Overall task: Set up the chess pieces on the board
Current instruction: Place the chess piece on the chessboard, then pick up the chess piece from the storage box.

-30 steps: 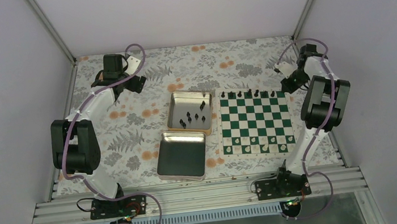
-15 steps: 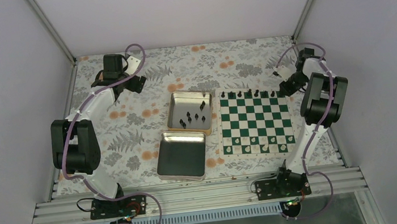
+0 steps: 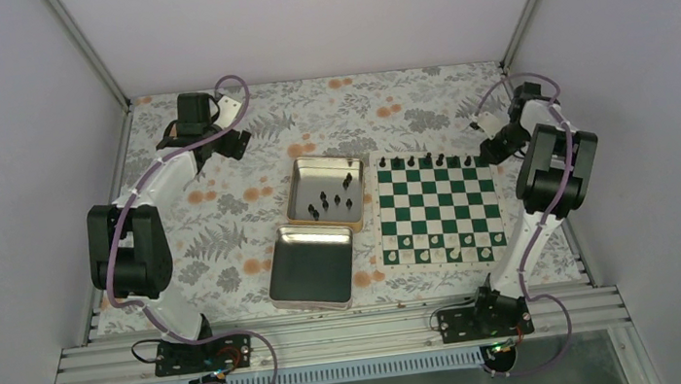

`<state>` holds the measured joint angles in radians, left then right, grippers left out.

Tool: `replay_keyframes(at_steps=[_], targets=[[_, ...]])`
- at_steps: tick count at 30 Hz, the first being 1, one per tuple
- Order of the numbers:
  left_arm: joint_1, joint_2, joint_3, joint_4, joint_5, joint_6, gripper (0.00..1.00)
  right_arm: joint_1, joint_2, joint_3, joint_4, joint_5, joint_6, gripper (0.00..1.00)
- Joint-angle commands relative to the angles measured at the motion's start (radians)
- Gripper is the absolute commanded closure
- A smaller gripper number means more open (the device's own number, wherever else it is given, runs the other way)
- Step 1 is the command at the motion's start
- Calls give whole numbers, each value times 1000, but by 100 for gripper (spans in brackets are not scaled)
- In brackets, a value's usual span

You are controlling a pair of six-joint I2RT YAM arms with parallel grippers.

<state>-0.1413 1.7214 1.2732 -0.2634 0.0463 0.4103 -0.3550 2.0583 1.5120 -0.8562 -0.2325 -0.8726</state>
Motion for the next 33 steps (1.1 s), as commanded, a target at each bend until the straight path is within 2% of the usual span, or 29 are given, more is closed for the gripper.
replay_keyframes(at_steps=[1,5,11,15,19,22,28,30,33], targets=[[0,8,14,8,12,-2,0,-24,14,18,7,-21,-19,74],[0,12,17,2,17,-2,0,-27,-16,16,5,-25,-19,62],[0,2,15,3,16,-3,0,-10,-94,59,-47,-39,-16,61],[0,2,14,5,17,-2,0,65,-160,111,-106,-23,-9,61],[0,1,10,11,17,-2,0,214,-210,180,-160,-23,18,59],[-1,3,7,14,14,-1,0,382,-211,246,-187,-37,45,58],[0,3,-3,22,22,-1,0,677,-103,390,-190,-111,73,63],[0,3,-3,22,20,-2,0,768,-77,376,-137,-93,90,67],[0,2,-5,25,27,-5,0,876,-56,321,-71,-85,72,64]])
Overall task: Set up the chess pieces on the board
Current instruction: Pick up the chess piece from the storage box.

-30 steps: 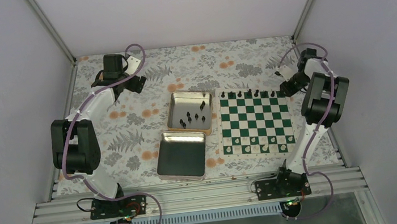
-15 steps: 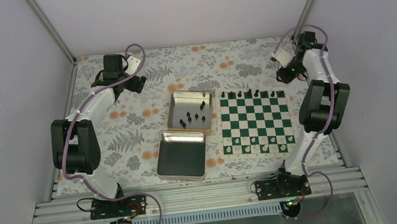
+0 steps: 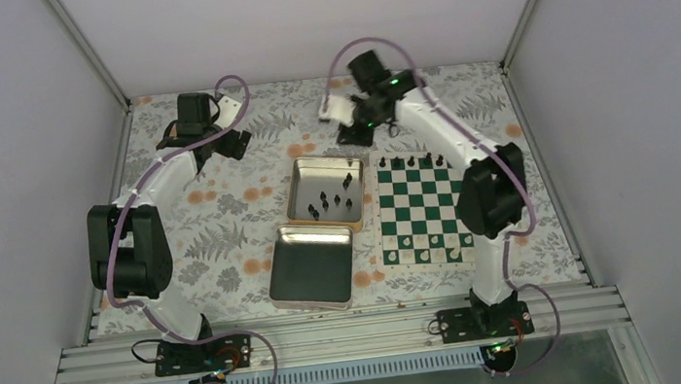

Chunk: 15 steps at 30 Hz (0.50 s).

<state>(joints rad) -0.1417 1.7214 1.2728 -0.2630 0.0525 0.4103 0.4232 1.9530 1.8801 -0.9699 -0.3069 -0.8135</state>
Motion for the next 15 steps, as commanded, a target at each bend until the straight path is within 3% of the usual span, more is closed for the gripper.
replay_keyframes(at_steps=[1,15], targets=[[1,2,-4,23,23,-5,0,124,67,-49,50,-3,11,64],[0,20,-7,27,27,-4,0,236,260,-34,57,-52,-12,64]])
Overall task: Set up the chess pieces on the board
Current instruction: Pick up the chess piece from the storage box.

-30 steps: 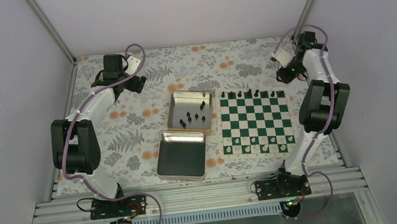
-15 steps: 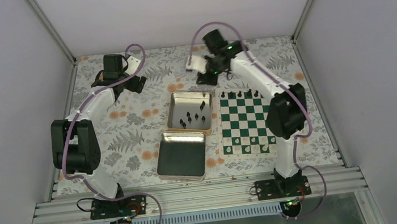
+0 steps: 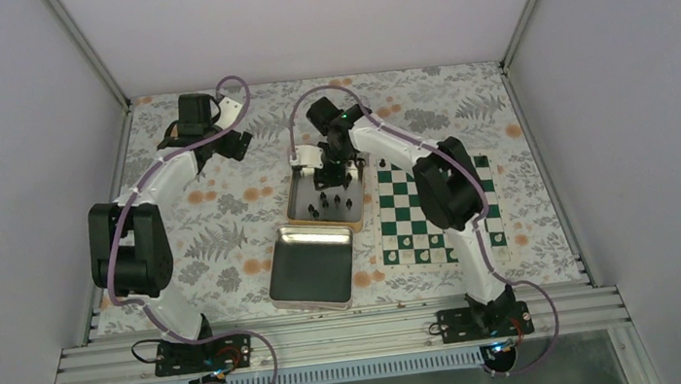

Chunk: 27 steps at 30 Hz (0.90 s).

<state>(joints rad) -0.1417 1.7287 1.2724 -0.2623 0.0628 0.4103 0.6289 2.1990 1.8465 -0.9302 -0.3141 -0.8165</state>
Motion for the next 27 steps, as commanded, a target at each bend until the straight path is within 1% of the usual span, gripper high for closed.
replay_keyframes(at_steps=[1,12,27], targets=[[1,13,-7,27,16,-4,0,36,16,1,13,-52,-12,64],[2,22,-20,42,-3,4,0,79,64,14,-64,-60,-45,65],[5,22,-24,43,-6,4,0,88,102,26,-51,-65,-52,67]])
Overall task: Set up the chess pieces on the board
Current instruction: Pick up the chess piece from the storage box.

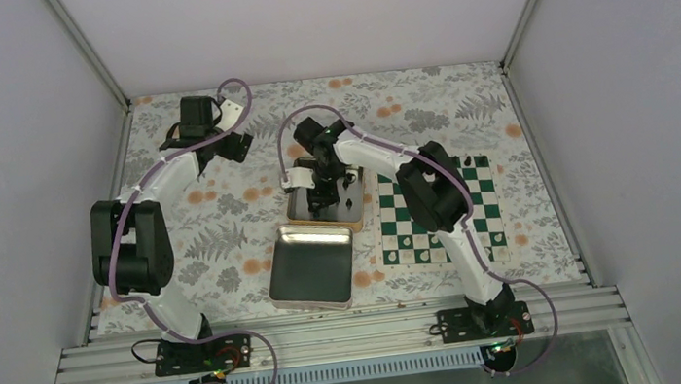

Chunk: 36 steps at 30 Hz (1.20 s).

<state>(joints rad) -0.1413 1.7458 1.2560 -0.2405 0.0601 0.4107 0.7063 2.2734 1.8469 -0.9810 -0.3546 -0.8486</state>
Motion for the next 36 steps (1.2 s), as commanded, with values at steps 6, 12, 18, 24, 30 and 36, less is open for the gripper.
replay_keyframes(at_steps=[6,12,18,24,30,36], targets=[[5,6,-8,23,-3,5,0,10,34,30,6,-27,-23,68],[8,5,-10,23,-5,5,0,9,38,43,19,-33,-20,74],[12,3,-15,25,-3,5,0,11,49,53,4,-29,-21,82],[14,4,-12,24,0,5,0,11,47,52,5,-25,-21,92],[16,4,-11,24,-2,3,0,9,12,50,22,-24,-10,96],[16,4,-8,23,-5,4,0,-1,-30,59,25,-2,-3,96]])
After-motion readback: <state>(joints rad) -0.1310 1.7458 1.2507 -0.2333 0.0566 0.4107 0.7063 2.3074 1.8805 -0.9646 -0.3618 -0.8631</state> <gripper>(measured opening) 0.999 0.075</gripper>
